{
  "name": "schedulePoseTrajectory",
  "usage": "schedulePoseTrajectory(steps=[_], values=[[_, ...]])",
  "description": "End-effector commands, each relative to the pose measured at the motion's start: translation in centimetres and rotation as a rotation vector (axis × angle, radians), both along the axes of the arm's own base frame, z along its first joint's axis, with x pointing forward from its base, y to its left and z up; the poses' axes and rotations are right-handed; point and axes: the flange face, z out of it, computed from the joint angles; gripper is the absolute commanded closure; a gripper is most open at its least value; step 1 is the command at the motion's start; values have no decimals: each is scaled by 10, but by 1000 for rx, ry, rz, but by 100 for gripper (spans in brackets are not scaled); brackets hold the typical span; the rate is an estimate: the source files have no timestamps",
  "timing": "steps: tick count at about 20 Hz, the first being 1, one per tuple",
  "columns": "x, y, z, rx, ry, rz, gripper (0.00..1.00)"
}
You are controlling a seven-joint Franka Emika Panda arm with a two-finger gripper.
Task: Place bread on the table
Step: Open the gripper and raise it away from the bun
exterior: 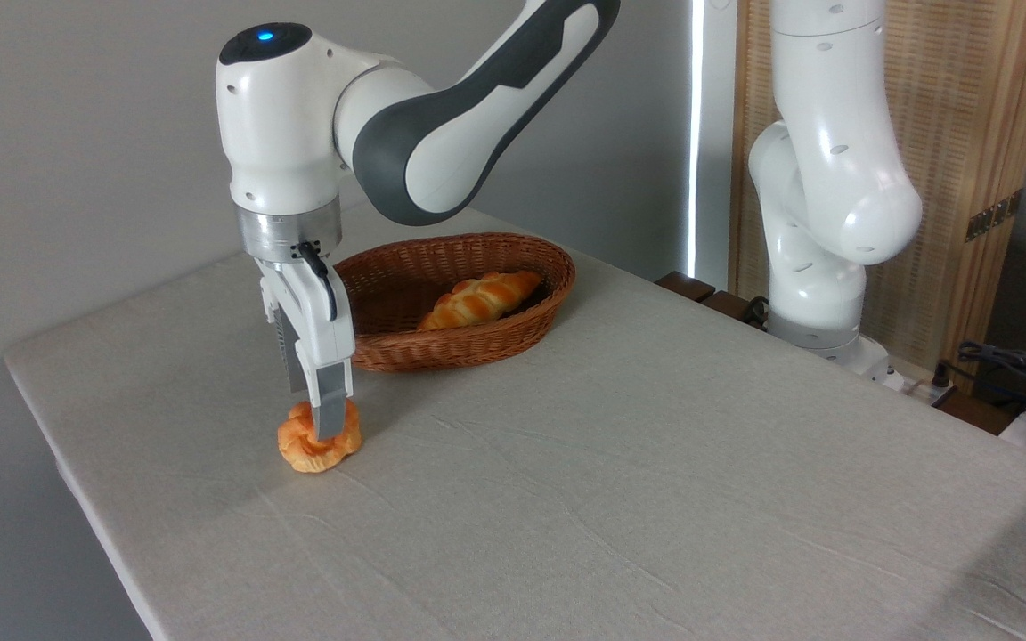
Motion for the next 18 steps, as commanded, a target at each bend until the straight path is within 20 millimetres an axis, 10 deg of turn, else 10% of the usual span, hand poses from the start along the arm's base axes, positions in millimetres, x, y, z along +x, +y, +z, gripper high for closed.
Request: schedulePoseTrajectory(steps=[1,10,18], values=[[-1,16,29,-19,-42,10,0],[-30,90,167,6,68,133,0],[-32,112,181,139,72,211,0]])
